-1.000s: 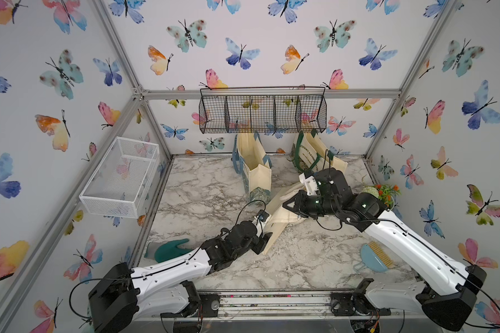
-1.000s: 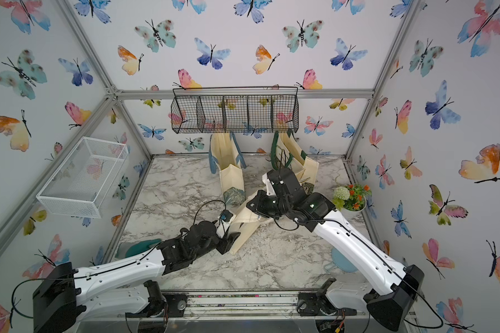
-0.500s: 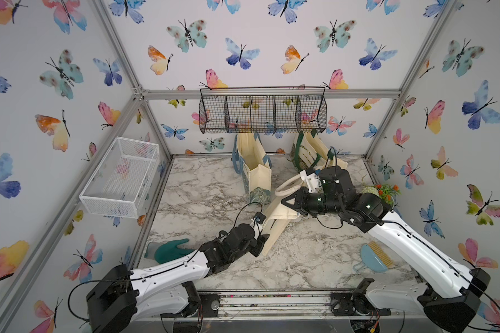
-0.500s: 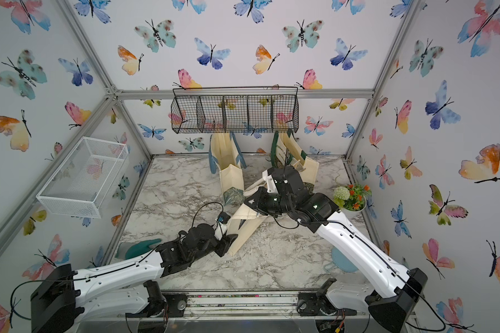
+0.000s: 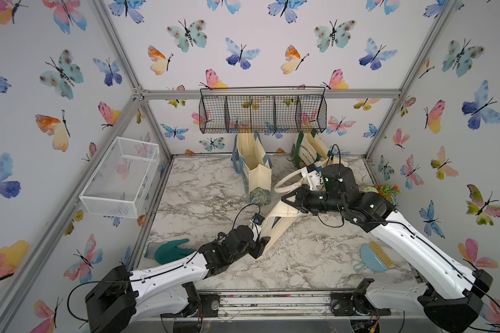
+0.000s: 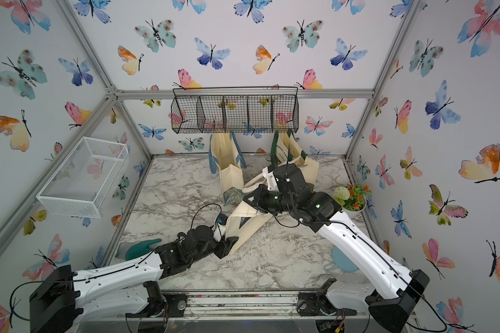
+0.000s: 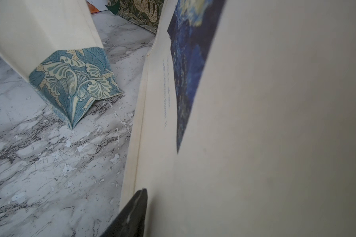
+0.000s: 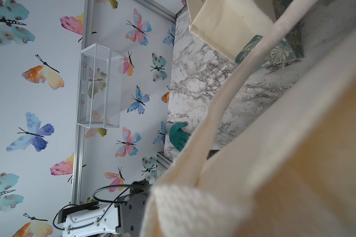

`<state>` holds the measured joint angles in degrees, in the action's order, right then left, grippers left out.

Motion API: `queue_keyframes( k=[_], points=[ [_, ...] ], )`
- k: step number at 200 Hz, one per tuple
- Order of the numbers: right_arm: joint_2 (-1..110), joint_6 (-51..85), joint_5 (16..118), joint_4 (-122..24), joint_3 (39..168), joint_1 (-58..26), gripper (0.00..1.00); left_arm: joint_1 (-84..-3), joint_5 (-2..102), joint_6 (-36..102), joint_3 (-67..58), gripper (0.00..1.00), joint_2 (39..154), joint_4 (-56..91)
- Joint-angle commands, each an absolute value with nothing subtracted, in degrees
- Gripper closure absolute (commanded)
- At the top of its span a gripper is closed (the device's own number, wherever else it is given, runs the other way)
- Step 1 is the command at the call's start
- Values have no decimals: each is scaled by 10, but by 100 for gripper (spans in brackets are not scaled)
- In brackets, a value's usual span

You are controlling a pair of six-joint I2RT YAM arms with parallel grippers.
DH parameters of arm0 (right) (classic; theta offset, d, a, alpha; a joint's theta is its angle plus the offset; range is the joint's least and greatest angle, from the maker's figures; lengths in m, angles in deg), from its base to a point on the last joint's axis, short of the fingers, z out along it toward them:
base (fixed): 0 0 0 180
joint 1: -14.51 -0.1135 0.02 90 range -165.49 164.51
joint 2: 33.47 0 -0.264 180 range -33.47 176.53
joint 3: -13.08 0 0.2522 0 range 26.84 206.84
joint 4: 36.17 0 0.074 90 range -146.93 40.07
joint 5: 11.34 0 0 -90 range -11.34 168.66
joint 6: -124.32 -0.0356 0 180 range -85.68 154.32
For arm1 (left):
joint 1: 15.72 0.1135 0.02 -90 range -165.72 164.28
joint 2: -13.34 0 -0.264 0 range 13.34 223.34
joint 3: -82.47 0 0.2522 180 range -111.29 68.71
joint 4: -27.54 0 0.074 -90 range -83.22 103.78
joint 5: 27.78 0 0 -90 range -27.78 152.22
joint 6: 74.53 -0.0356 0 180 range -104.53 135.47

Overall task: Put away the canvas bag
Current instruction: Press the canvas bag.

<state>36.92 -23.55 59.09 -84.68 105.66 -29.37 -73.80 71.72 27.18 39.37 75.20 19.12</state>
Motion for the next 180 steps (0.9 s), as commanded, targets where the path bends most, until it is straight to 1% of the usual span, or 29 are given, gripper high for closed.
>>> queue_keyframes(
  k=[1, 5, 40, 42, 44, 49, 50, 54, 59, 62, 67, 81, 91, 94, 97, 105, 111, 114, 117, 137, 151, 160, 176, 180],
  points=[
    [350, -228, 585, -790, 1091, -296, 99, -738, 709, 271, 401, 91, 743, 183],
    [350, -227, 585, -791, 1092, -296, 99, -739, 708, 270, 402, 100, 742, 183],
    [350, -222, 592, -795, 1097, -296, 98, -738, 701, 275, 417, 100, 726, 195],
    [351, -221, 592, -796, 1097, -296, 99, -738, 700, 275, 419, 97, 726, 195],
    [351, -221, 592, -796, 1098, -296, 99, -738, 700, 276, 419, 92, 725, 195],
    [351, -221, 592, -797, 1099, -296, 99, -738, 699, 277, 420, 73, 725, 195],
    [351, -220, 592, -797, 1099, -296, 99, -738, 699, 277, 420, 71, 725, 195],
    [352, -220, 592, -798, 1100, -296, 99, -739, 699, 278, 421, 54, 725, 195],
    [353, -219, 592, -798, 1100, -297, 99, -738, 698, 280, 422, 41, 725, 195],
    [353, -219, 592, -798, 1100, -296, 99, -738, 697, 280, 423, 38, 725, 196],
    [353, -219, 593, -798, 1101, -297, 99, -739, 695, 281, 424, 35, 725, 196],
    [355, -218, 593, -798, 1103, -296, 99, -739, 691, 283, 428, 34, 725, 196],
    [355, -217, 594, -799, 1105, -296, 99, -738, 686, 286, 431, 36, 725, 197],
    [356, -217, 594, -800, 1105, -296, 99, -738, 684, 285, 432, 38, 724, 197],
    [355, -217, 595, -800, 1105, -296, 99, -739, 682, 285, 433, 43, 724, 197],
    [356, -215, 596, -801, 1107, -296, 99, -738, 677, 285, 433, 70, 722, 195],
    [357, -215, 597, -802, 1107, -296, 99, -738, 671, 283, 433, 88, 721, 195],
    [358, -214, 597, -802, 1107, -296, 99, -738, 668, 283, 432, 95, 720, 194],
    [358, -214, 598, -803, 1106, -296, 99, -738, 664, 282, 432, 100, 718, 194],
    [359, -209, 604, -808, 1106, -296, 99, -738, 624, 278, 427, 100, 704, 189],
    [361, -204, 608, -814, 1107, -296, 99, -738, 557, 271, 418, 100, 693, 192],
    [365, -196, 612, -822, 1110, -296, 99, -738, 489, 265, 413, 100, 686, 207],
    [377, -176, 622, -847, 1120, -296, 99, -738, 305, 263, 405, 100, 683, 250],
    [380, -171, 624, -853, 1121, -296, 99, -739, 274, 267, 403, 100, 684, 262]
  ],
)
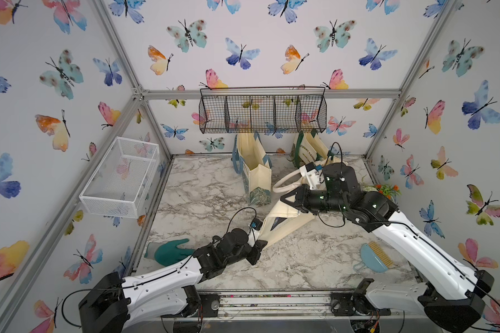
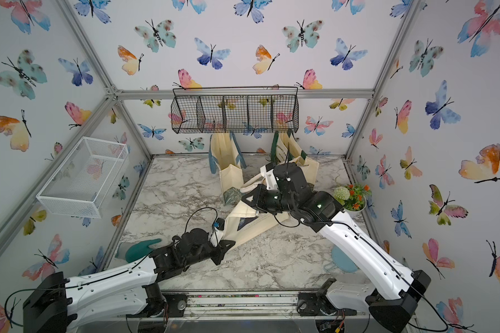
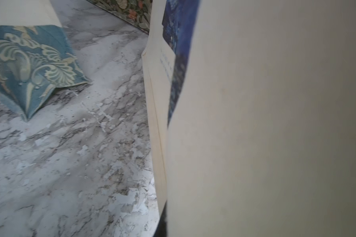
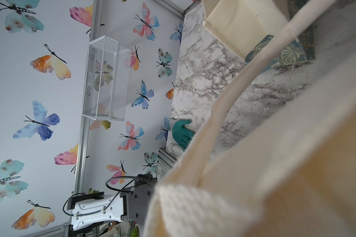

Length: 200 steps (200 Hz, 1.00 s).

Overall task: Put away the canvas bag
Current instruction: Press the canvas bag, then place the canvas bag at the center of the board.

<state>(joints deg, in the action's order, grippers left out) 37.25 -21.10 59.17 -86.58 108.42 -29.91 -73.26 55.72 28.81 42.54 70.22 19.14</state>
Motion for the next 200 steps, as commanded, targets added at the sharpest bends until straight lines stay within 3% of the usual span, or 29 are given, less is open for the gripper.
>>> queue_keyframes(
  k=[1, 35, 97, 168, 200],
  points=[
    [381, -170, 625, -854, 1121, -296, 99, -738, 263, 269, 402, 100, 684, 265],
    [418, -135, 627, -906, 1112, -296, 99, -744, 120, 307, 348, 100, 696, 289],
    [471, -144, 600, -903, 1024, -297, 99, -747, 118, 303, 333, 100, 665, 263],
    [603, -139, 549, -838, 972, -290, 99, -746, 314, 482, 477, 100, 589, 369],
    [714, -107, 459, -857, 1036, -263, 99, -743, 511, 570, 412, 100, 595, 250]
  ],
)
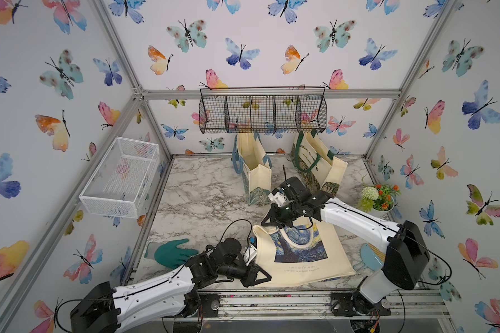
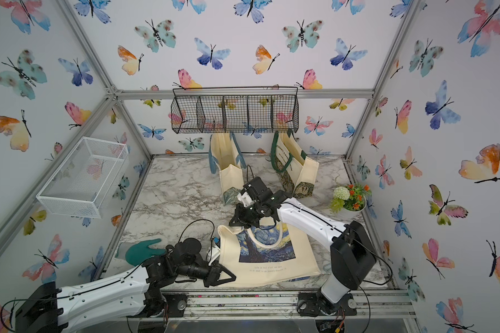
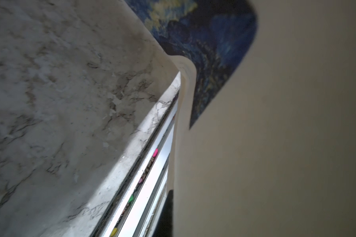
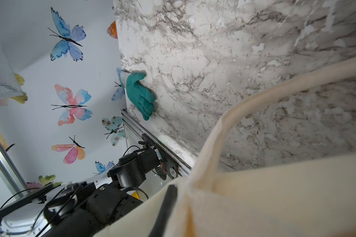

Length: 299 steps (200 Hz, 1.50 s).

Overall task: Put away the canvas bag
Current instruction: Place the canvas bag at the center of the board.

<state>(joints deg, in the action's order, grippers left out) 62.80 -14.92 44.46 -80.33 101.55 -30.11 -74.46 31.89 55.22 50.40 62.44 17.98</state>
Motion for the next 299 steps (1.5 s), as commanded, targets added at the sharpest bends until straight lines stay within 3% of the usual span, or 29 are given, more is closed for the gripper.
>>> queue_keyframes(
  k=[1, 22, 54, 113, 141, 198, 252, 273, 299],
  points=[
    [717, -106, 454, -857, 1038, -263, 99, -743, 515, 572, 408, 100, 597, 246],
    [768, -92, 386, -854, 1065, -255, 99, -741, 523, 577, 333, 100, 629, 207],
    [774, -91, 389, -857, 1085, -252, 99, -739, 532, 573, 241, 100, 665, 177],
    [736, -88, 405, -884, 1109, -238, 99, -702, 519, 602, 225, 100, 675, 197],
    [728, -86, 407, -886, 1101, -236, 99, -690, 527, 594, 271, 100, 654, 187],
    [686, -77, 415, -847, 964, -236, 99, -650, 531, 690, 520, 100, 550, 246],
    [673, -69, 420, -830, 908, -236, 99, -647, 557, 741, 554, 100, 476, 160],
    [698, -66, 416, -821, 917, -236, 99, -647, 568, 757, 562, 81, 477, 141],
    [742, -50, 433, -839, 971, -236, 99, -647, 565, 763, 565, 43, 481, 141]
  ],
)
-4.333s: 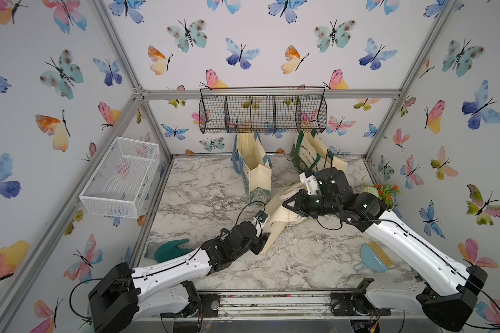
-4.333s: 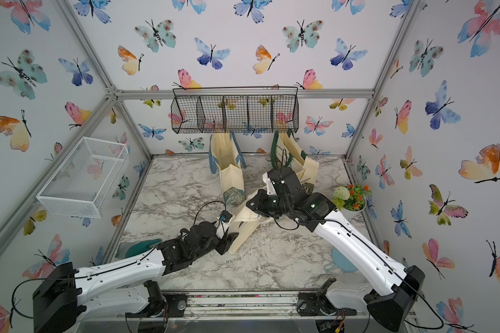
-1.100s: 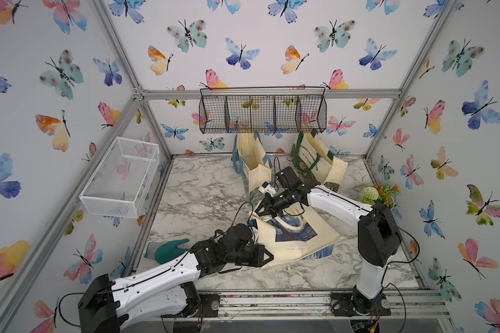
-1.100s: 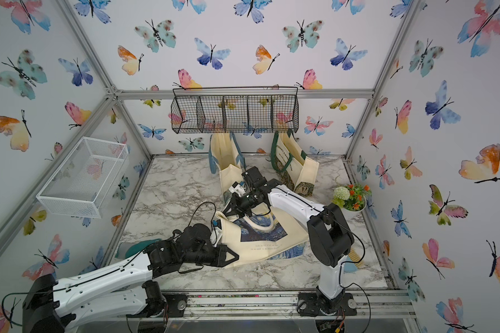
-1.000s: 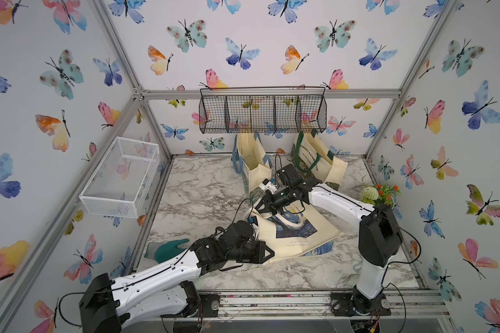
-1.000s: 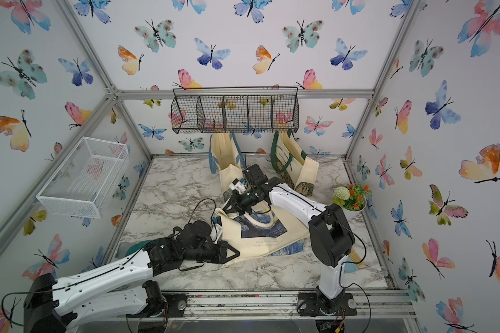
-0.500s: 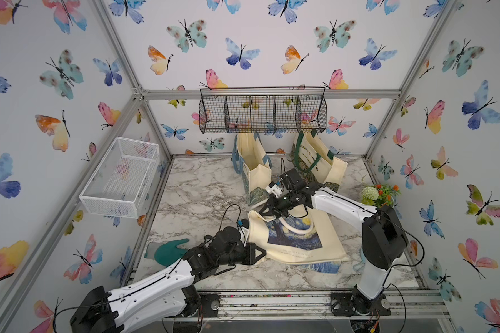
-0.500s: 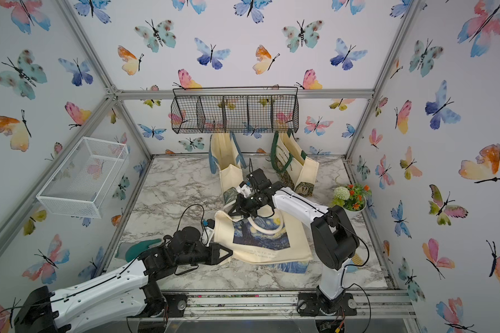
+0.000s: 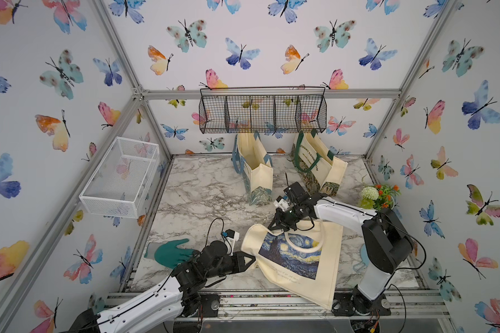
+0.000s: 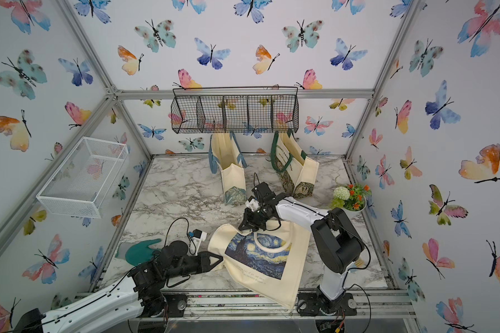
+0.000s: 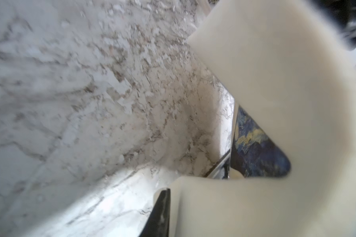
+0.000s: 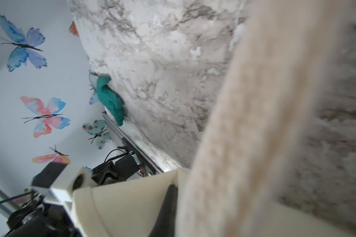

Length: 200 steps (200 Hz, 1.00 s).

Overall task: Put away the canvas bag
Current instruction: Place the canvas bag at the center of the board.

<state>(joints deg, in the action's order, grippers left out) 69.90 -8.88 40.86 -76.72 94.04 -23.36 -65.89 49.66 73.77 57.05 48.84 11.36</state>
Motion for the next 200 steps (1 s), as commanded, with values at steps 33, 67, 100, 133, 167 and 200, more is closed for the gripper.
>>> queue_keyframes(
  k=[33, 67, 100, 133, 167, 200],
  points=[
    [785, -25, 500, -896, 1075, -235, 99, -646, 560, 761, 562, 23, 460, 135],
    [822, -12, 527, -930, 1145, -234, 99, -646, 581, 752, 553, 20, 432, 109],
    [857, -5, 539, -951, 1194, -225, 99, -646, 598, 709, 524, 20, 430, 45],
    [872, 1, 532, -961, 1228, -222, 94, -646, 608, 668, 505, 21, 460, 20],
    [847, 22, 480, -946, 1230, -218, 66, -646, 600, 614, 455, 22, 517, 24],
    [787, 34, 464, -947, 1244, -206, 48, -646, 593, 563, 422, 21, 581, 61]
  ],
)
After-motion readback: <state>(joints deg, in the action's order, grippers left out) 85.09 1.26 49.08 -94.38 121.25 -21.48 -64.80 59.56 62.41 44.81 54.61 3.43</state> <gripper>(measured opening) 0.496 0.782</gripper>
